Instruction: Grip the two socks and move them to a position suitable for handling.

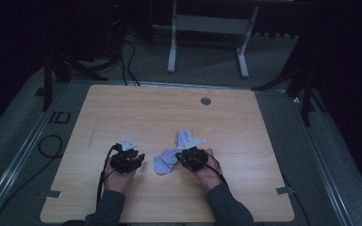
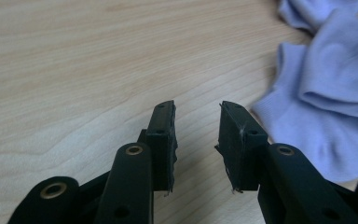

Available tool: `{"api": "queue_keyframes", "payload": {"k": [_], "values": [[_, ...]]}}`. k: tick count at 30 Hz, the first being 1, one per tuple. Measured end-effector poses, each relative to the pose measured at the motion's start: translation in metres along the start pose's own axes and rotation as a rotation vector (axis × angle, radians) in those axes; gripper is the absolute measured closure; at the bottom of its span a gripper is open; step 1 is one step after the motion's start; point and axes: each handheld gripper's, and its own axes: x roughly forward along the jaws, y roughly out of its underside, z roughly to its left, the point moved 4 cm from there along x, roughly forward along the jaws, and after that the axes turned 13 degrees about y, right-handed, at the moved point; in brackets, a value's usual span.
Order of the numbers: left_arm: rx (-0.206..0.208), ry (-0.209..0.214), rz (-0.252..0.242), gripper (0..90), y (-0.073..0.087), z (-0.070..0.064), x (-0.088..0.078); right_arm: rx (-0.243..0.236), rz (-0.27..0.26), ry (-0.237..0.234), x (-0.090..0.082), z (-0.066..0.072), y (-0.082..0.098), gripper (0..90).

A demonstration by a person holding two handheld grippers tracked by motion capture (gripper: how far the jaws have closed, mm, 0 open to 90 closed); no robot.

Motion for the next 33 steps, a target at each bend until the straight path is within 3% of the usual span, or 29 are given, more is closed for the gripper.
{"api": "queue_keyframes", "payload": {"k": [5,9,14,17,21,27,33], "values": [[0.048,0.023,-0.024,66.8,-0.002,-0.009,-0.003,-0.017,0.045,-0.014,0.013,0.01,0.006,88.7],[0.063,0.04,-0.026,69.0,-0.003,-0.015,-0.003,-0.019,0.062,-0.024,0.018,0.017,0.011,88.7],[0.081,0.07,-0.014,71.1,-0.002,-0.024,0.0,-0.017,0.056,-0.026,0.018,0.02,0.012,88.7],[0.114,0.113,0.016,76.5,0.0,-0.036,0.01,-0.029,0.049,-0.033,0.018,0.024,0.012,88.7],[0.143,0.131,0.045,82.1,0.002,-0.045,0.021,-0.019,0.046,-0.042,0.018,0.023,0.012,88.7],[0.169,0.114,0.09,89.0,0.006,-0.049,0.03,-0.015,0.046,-0.047,0.018,0.022,0.013,88.7],[0.177,0.093,0.097,89.5,0.007,-0.051,0.031,-0.011,0.05,-0.054,0.016,0.022,0.014,88.6]]}}
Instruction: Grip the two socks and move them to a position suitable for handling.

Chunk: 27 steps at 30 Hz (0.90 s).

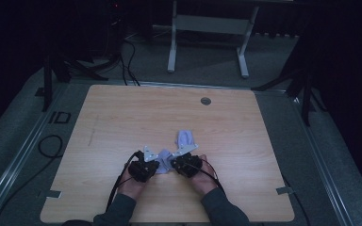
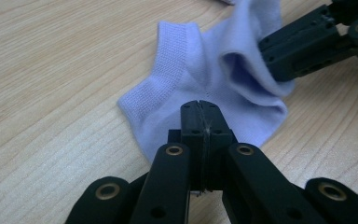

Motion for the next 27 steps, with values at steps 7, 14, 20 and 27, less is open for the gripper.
{"api": "queue_keyframes", "payload": {"k": [7,14,20,27], "values": [[-0.011,0.004,-0.002,89.6,0.0,0.0,0.0,-0.009,0.013,-0.005,-0.01,-0.002,0.011,88.1],[-0.014,0.008,-0.002,89.6,0.001,0.001,-0.001,-0.004,0.02,-0.005,-0.022,-0.008,0.024,87.3],[-0.014,0.01,-0.002,89.6,0.002,0.001,-0.002,0.015,0.02,-0.005,-0.03,-0.016,0.036,86.3],[-0.017,0.012,-0.003,89.6,0.003,0.002,-0.003,0.018,0.02,0.004,-0.037,-0.023,0.046,83.1]]}}
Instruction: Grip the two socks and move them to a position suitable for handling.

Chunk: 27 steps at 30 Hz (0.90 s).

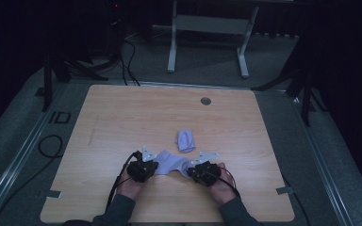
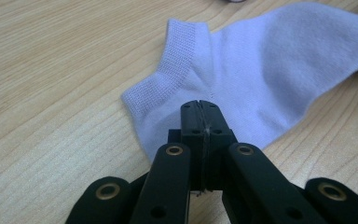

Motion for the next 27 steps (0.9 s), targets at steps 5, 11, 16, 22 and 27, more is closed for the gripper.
{"api": "queue_keyframes", "payload": {"k": [5,11,16,22,27], "values": [[-0.002,0.001,0.0,89.6,0.001,0.0,-0.001,-0.016,0.003,0.035,-0.003,-0.004,0.004,77.8],[-0.003,0.005,0.001,89.5,0.002,0.0,-0.001,-0.016,0.01,0.06,-0.007,-0.011,0.01,71.1],[-0.003,0.003,0.002,89.5,0.002,-0.002,-0.002,0.0,0.016,0.071,-0.01,-0.02,0.015,69.7],[-0.019,0.017,-0.002,89.4,0.005,-0.005,-0.004,0.015,0.025,0.08,-0.012,-0.029,0.019,68.4],[-0.011,0.023,0.004,89.3,0.007,-0.012,-0.004,0.019,0.032,0.092,-0.013,-0.033,0.021,68.0]]}}
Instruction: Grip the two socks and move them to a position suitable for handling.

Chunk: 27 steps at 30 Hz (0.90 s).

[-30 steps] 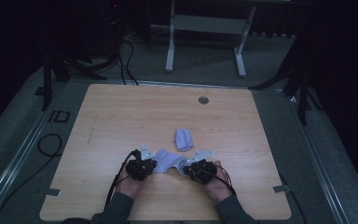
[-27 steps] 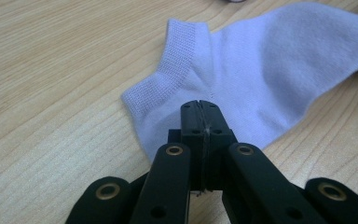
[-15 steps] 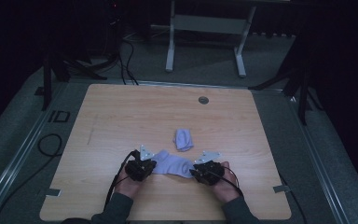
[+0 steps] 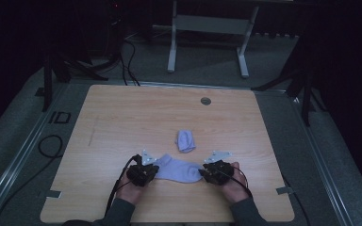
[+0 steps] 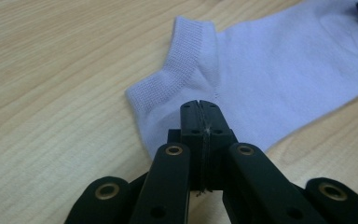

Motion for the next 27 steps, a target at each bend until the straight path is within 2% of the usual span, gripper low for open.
{"api": "queue_keyframes", "payload": {"k": [4,5,7,11,17,21,22,27], "values": [[0.006,0.009,0.001,88.1,0.0,-0.002,0.0,0.004,0.005,0.002,0.0,-0.001,0.0,67.7],[0.009,0.045,-0.008,80.6,0.0,-0.002,0.001,0.02,0.02,0.0,0.0,-0.002,0.0,66.2],[0.019,0.062,-0.003,74.2,0.0,-0.003,0.001,0.032,0.03,-0.015,0.0,-0.002,-0.001,63.4],[0.039,0.06,-0.001,67.5,-0.002,-0.005,0.002,0.042,0.011,-0.013,-0.006,-0.004,-0.007,60.3],[0.049,0.059,-0.04,67.3,-0.005,-0.005,-0.002,0.041,-0.038,0.02,-0.011,-0.014,-0.031,57.1],[0.042,0.052,-0.055,67.2,-0.006,-0.002,-0.006,0.036,-0.042,0.049,0.0,-0.02,-0.051,57.0],[0.042,0.052,-0.055,67.1,-0.006,-0.002,-0.006,0.036,-0.042,0.049,0.0,-0.02,-0.051,57.0],[0.017,0.031,-0.068,67.1,-0.006,0.005,-0.009,0.05,-0.042,0.072,0.023,-0.028,-0.08,60.9]]}}
